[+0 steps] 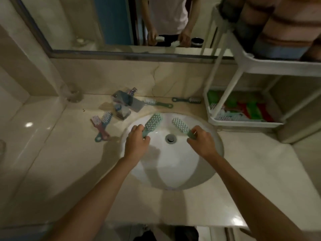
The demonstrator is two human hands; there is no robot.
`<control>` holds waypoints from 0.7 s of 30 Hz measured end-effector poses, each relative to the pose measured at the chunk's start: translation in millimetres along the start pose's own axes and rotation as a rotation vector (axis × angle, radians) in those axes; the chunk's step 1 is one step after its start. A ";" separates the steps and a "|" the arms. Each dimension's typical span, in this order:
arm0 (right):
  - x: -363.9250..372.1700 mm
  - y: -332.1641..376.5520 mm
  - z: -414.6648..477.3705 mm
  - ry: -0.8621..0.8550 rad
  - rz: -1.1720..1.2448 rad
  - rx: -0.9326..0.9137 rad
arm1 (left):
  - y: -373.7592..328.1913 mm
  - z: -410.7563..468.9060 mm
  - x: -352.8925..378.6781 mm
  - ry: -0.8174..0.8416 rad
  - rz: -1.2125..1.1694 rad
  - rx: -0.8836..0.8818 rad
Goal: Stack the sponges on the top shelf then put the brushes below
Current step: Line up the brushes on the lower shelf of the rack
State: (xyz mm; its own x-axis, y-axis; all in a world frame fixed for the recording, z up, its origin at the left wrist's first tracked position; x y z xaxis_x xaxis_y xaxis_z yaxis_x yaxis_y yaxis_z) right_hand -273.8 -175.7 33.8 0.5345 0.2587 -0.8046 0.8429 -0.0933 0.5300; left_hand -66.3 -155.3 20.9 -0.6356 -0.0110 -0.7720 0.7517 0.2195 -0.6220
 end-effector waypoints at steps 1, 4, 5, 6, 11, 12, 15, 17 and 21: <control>-12.6 -15.9 0.7 -0.029 0.013 0.017 | -19.7 -0.3 10.7 0.015 0.012 0.031; -48.0 -64.3 4.7 -0.098 0.052 0.039 | -75.7 -1.8 42.7 0.053 0.010 0.093; -57.5 -78.5 6.2 -0.108 0.052 0.041 | -91.3 -2.8 52.4 0.076 0.005 0.107; -69.6 -95.9 9.0 -0.118 0.054 0.042 | -109.5 -2.2 65.8 0.099 -0.004 0.122; -122.5 -164.7 31.9 -0.187 -0.010 -0.037 | -183.9 6.5 123.3 0.199 -0.081 0.146; -131.8 -176.3 40.0 -0.200 -0.037 -0.049 | -196.4 9.6 132.5 0.213 -0.101 0.145; -152.9 -200.6 69.8 -0.216 -0.122 -0.060 | -223.8 20.2 151.5 0.250 -0.201 0.094; -160.9 -208.9 89.6 -0.196 -0.194 -0.072 | -235.3 28.0 160.1 0.261 -0.287 0.036; -169.6 -213.2 122.4 -0.113 -0.275 -0.074 | -249.3 42.4 169.2 0.301 -0.450 -0.094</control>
State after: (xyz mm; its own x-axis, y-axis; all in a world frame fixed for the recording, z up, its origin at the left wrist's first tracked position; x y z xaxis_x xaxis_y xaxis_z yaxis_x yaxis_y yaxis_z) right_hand -536.5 -317.3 24.4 0.2941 0.1558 -0.9430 0.9522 0.0369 0.3031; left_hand -353.7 -253.3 39.8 -0.9234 0.1523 -0.3524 0.3838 0.3439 -0.8570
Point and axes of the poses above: each hand's wrist, its own z-axis towards the middle knuckle, its own x-axis out of the palm, y = z × x, the point moved 2 cm from there along z, towards the middle knuckle, and after that the axes turned 7 degrees about y, right-handed, at the moved point
